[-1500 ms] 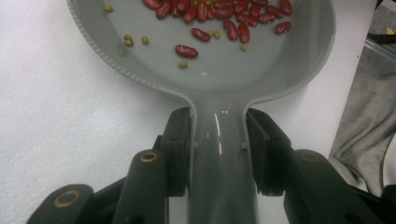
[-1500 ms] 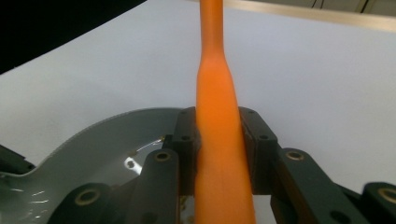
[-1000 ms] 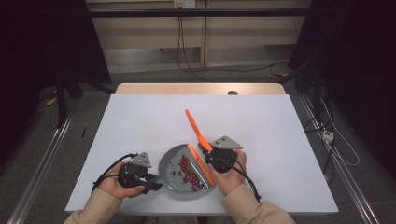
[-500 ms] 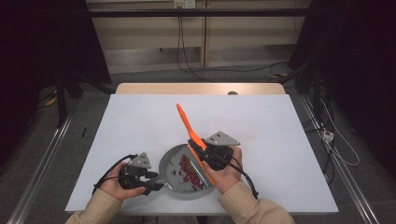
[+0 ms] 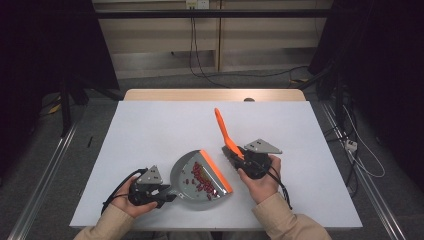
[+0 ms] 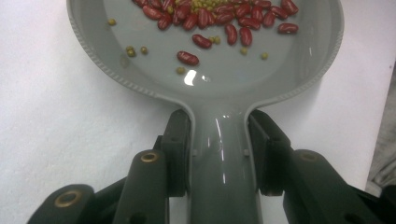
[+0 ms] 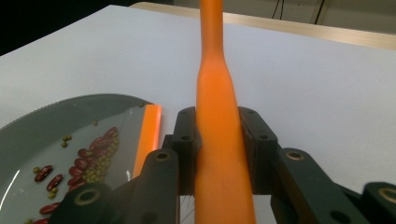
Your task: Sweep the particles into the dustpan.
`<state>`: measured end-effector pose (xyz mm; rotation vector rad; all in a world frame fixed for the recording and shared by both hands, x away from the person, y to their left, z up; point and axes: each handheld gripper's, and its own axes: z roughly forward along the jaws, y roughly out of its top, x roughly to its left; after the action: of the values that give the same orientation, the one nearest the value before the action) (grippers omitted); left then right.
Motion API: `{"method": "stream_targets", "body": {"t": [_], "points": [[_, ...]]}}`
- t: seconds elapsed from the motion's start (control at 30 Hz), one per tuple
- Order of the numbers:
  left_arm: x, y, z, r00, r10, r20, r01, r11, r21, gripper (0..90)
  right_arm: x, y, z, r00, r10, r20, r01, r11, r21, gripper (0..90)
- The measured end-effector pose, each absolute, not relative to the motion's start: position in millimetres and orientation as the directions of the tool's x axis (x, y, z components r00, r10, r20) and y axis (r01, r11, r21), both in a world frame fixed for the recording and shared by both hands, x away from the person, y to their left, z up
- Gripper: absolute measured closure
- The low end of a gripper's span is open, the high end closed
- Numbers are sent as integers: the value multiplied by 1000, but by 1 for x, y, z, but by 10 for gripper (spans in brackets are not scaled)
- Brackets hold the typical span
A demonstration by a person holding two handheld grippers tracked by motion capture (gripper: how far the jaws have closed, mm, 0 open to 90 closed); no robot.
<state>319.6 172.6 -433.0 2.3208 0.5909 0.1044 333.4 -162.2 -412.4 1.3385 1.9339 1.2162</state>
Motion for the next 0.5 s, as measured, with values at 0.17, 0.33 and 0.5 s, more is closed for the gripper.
{"method": "stream_targets", "body": {"t": [0.17,0.33,0.5], "points": [[322,175,-431,880,462,-111,397,-586,706,633,334,-171,-411,-395,914,90,480,121,869,711],[325,178,-429,866,487,-118,411,-556,723,632,335,-177,-411,-389,917,92,485,119,867,711],[328,183,-426,851,513,-109,414,-528,742,632,336,-181,-412,-386,918,95,491,118,863,711]]}}
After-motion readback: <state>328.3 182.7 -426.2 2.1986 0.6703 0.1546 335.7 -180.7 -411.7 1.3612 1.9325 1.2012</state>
